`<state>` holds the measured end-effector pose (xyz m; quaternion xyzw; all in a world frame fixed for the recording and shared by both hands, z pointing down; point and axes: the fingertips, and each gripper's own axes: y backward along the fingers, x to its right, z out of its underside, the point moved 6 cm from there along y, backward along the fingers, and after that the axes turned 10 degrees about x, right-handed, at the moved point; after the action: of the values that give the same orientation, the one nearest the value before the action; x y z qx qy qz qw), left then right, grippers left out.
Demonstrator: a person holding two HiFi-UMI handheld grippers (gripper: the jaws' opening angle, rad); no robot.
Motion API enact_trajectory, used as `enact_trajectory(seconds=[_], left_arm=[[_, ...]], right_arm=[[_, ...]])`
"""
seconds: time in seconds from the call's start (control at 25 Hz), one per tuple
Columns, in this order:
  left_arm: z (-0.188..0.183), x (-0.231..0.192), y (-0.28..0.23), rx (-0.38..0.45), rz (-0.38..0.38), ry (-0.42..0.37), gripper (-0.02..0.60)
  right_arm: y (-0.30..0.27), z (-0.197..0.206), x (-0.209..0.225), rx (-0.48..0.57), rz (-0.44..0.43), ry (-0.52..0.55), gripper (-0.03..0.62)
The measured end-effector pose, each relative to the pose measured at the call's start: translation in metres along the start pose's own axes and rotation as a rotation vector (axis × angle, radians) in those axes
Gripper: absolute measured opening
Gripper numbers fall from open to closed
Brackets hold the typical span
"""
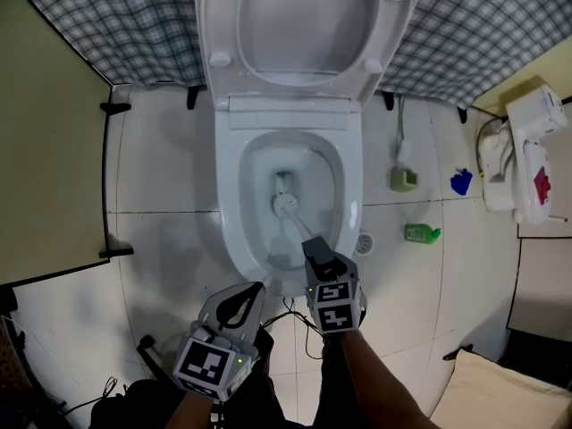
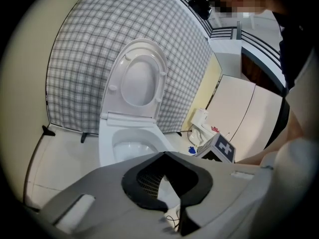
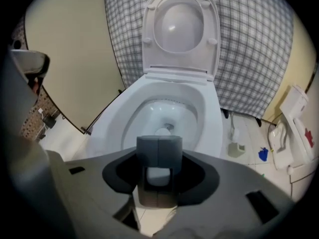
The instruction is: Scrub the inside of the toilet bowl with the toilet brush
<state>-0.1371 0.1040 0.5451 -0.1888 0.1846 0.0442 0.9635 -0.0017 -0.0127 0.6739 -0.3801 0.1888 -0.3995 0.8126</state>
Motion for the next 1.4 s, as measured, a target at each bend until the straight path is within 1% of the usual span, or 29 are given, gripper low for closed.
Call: enact_trajectory(seconds=[0.2, 0.36, 0.48, 0.6, 0.68, 0.84, 1.08, 1.24, 1.4], left_arm=[[0.0, 0.02, 0.0, 0.018, 0.018, 0.005, 0.006], [-0.001, 0.034, 0.003, 0.027, 0.031, 0.015, 0.006], [-0.003, 0.04, 0.005, 0.045, 0.033, 0.022, 0.006], [-0.005, 0.042, 0.009, 0.056, 0.035, 0.021, 0.006], [-0.006, 0.041, 0.013, 0.067, 0.031, 0.024, 0.006], [-0.008, 0.036, 0.02, 0.074, 0.023, 0.026, 0.006], [-0.002, 0.031, 0.025, 0.053, 0.012, 0.028, 0.006], [0.0, 0.027, 0.028, 0.049, -0.002, 0.038, 0.006], [0.001, 0.019, 0.032, 0.043, -0.016, 0.031, 0.006]], right_arm=[[0.038, 0.001, -0.002, -0.056, -0.046, 0.065, 0.201], [0.072, -0.005, 0.0, -0.102, -0.1, 0.127, 0.201], [0.095, -0.013, 0.002, -0.136, -0.145, 0.181, 0.199], [0.116, -0.017, 0.005, -0.167, -0.18, 0.207, 0.199], [0.127, -0.02, 0.007, -0.182, -0.188, 0.22, 0.199], [0.133, -0.025, 0.014, -0.217, -0.165, 0.29, 0.199], [0.103, -0.034, 0.032, -0.222, -0.068, 0.421, 0.199], [0.078, -0.053, 0.048, -0.208, -0.021, 0.478, 0.199], [0.064, -0.072, 0.064, -0.194, 0.03, 0.507, 0.199]])
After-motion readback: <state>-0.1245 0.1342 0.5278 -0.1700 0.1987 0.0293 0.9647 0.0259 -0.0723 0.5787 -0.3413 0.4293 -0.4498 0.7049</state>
